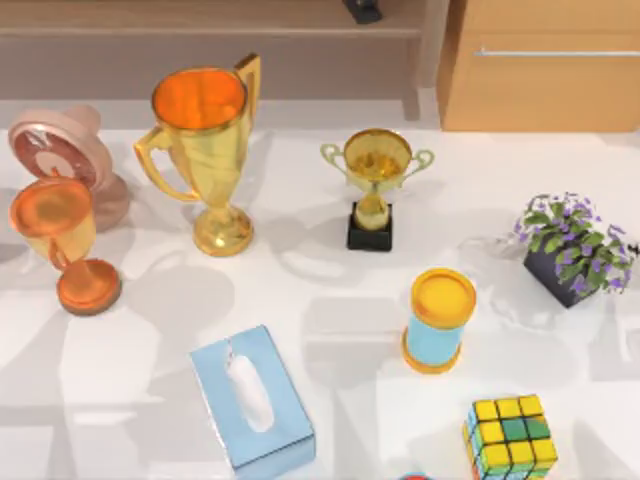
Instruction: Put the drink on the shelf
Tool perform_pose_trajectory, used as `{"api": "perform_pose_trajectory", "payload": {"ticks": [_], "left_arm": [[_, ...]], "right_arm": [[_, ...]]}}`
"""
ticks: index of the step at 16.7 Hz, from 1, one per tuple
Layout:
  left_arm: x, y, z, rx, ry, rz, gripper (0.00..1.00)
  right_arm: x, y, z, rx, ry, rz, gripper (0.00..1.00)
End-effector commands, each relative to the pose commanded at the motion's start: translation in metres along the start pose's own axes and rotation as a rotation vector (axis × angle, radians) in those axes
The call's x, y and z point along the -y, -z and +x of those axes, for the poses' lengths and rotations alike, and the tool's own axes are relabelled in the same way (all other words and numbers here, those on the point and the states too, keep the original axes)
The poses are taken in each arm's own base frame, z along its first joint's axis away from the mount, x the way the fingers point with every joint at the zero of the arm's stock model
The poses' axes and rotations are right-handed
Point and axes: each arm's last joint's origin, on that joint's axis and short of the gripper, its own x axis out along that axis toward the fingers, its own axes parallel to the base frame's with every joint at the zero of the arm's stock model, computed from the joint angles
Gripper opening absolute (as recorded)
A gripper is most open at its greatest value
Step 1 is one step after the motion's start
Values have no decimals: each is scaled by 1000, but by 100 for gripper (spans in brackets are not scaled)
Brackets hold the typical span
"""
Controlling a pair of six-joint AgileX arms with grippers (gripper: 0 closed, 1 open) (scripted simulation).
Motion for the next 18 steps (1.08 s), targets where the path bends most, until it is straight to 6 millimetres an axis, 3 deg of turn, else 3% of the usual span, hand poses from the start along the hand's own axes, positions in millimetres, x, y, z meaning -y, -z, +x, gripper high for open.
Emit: {"api": "perform_pose_trajectory", "payload": {"ticks": [4,8,12,18], "left_arm": [[-44,35,24,-22,5,-9,100],[-75,73,29,-36,10,-22,100],[-88,93,27,-41,11,-29,100],[-87,95,28,-44,13,-32,100]], "right_arm": [[0,0,0,0,0,0,100],[0,0,0,0,0,0,100],[0,0,0,0,0,0,100],[0,0,0,0,0,0,100]]}}
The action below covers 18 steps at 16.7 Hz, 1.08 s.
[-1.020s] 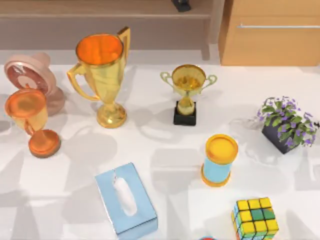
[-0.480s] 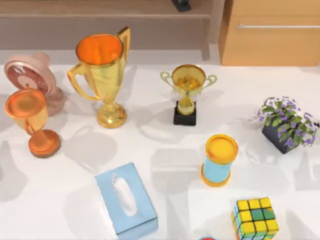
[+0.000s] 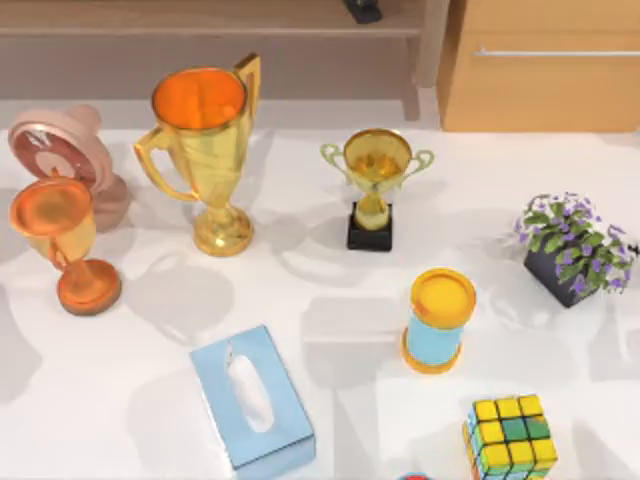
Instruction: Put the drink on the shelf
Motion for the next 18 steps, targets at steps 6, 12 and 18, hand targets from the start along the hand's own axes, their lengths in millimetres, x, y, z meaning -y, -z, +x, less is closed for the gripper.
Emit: {"api": "perform_pose_trajectory", "payload": {"ticks": [6,12,18], "left_arm": [[-4,-1,45,3,-3,3,100],[-2,0,79,3,-2,2,100],[-2,0,79,3,-2,2,77]], "right_arm": [[0,0,0,0,0,0,100],[0,0,0,0,0,0,100],[0,0,0,0,0,0,100]]}}
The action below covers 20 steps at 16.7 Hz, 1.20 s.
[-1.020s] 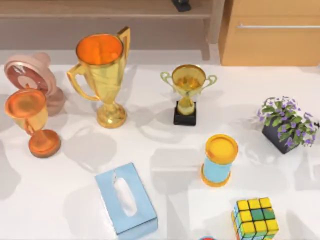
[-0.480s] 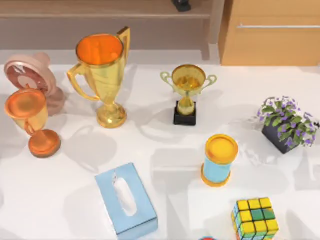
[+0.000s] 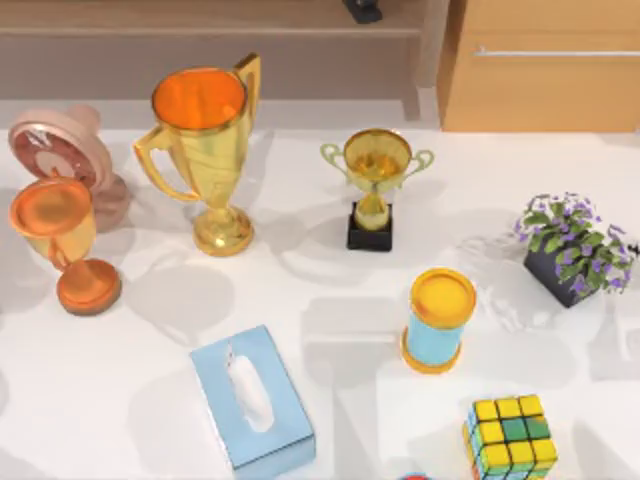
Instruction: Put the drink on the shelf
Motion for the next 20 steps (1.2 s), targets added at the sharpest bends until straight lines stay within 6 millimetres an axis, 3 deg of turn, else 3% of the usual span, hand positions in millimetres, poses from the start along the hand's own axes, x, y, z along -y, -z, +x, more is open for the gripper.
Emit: {"api": "perform_pose_trajectory", "payload": {"ticks": [10,20], "left_arm": [[0,0,0,0,0,0,2],[-1,-1,-1,2,-2,2,0]], "right_arm": [[0,0,0,0,0,0,100],[0,0,0,0,0,0,100]]}}
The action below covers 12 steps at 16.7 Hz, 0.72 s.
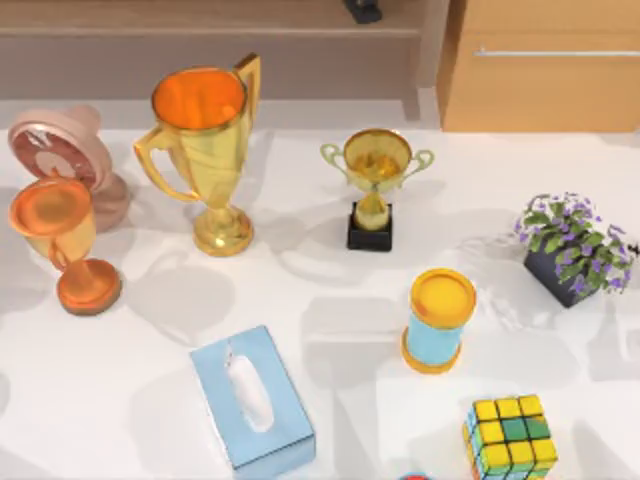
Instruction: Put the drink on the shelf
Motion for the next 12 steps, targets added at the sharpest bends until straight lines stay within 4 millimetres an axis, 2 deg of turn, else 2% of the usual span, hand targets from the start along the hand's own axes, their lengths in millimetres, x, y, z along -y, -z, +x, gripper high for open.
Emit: {"api": "perform_pose_trajectory", "payload": {"ticks": [4,8,10,12], "left_arm": [[0,-9,-1,-1,0,-1,0],[0,-8,-1,-1,0,1,0],[-2,-23,4,49,-12,34,0],[-2,-47,12,110,-32,72,0]], "right_arm": [[0,0,0,0,0,0,100],[0,0,0,0,0,0,100],[0,0,0,0,0,0,100],[0,0,0,0,0,0,100]]}}
